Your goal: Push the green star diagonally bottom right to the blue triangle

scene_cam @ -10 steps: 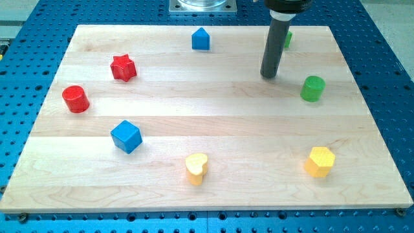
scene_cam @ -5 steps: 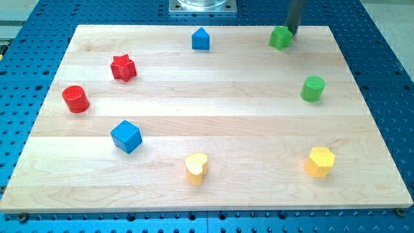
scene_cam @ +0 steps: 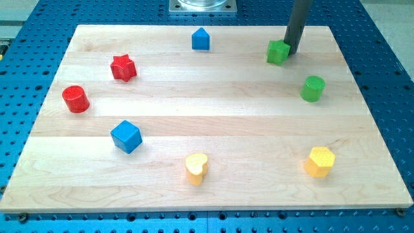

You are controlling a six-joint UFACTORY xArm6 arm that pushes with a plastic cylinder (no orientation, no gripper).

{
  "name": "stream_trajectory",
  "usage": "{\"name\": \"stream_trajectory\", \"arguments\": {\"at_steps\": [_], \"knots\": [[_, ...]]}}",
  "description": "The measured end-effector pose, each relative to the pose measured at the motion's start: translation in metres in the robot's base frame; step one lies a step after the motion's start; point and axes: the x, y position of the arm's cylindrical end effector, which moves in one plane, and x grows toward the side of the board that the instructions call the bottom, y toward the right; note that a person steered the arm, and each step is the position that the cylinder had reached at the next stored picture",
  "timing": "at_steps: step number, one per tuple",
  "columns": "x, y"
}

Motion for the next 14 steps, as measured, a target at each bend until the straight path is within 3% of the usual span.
{"name": "stream_trajectory", "arguments": {"at_steps": [2,3,5,7,9,10,11,12,14], "knots": [[0.004,-0.034],[-0.005,-0.032],[-0.018,0.028],[-0.017,0.005],[0.023,-0.059],[0.023,-0.065],[0.049,-0.027],[0.099,-0.052],[0.127,-0.153]]}}
